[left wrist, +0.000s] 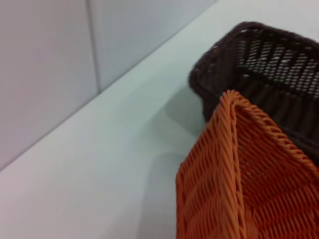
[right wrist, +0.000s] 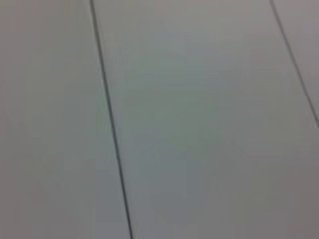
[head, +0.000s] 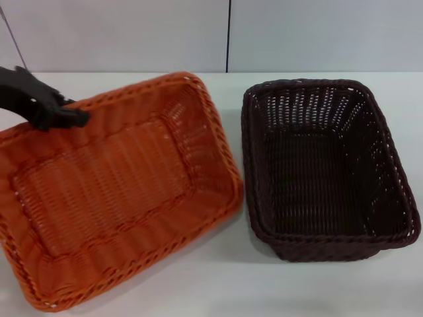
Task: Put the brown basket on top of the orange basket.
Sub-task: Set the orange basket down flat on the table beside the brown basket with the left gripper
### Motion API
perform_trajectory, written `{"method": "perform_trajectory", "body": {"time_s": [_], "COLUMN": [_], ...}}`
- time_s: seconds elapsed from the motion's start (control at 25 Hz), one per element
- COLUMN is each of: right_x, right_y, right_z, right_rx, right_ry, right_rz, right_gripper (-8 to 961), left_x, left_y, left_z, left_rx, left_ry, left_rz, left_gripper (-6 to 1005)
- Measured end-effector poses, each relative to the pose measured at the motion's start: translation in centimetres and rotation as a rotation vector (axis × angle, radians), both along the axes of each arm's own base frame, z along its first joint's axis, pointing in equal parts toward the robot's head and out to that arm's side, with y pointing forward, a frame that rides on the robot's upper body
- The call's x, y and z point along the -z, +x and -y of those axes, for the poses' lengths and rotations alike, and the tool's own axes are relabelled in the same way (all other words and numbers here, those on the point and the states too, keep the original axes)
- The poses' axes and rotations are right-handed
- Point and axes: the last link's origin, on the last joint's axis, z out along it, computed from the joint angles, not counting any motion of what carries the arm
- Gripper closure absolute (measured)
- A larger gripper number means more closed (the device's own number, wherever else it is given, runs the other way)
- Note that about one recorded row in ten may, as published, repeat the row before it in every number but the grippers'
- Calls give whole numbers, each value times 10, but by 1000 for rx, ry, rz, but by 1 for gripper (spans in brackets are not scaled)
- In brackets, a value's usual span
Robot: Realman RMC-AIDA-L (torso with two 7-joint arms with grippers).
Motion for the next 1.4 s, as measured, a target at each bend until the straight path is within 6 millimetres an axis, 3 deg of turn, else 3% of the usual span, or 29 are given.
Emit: {"method": "perform_trajectory", "body": {"time_s": [0.12, 0.32, 0.84, 1.4], "right_x": [-18, -29, -32, -34], "right_y": [10, 15, 14, 15], "right_z": [7, 9, 11, 16], "right_rx": [-27, -54, -64, -67], "right_ry": [-3, -34, -39, -25], "right_rz": [-15, -13, 1, 8], "right_gripper": [125, 124, 123, 124], "left_x": [11, 33, 85, 116], "left_y": [6, 15, 52, 54], "left_z": [-3, -8, -23, -41], "left_rx": [3, 6, 29, -2], "left_ry": [-43, -129, -264, -249], "left_rz": [19, 30, 100, 72], "left_gripper": [828, 828, 829, 829]}}
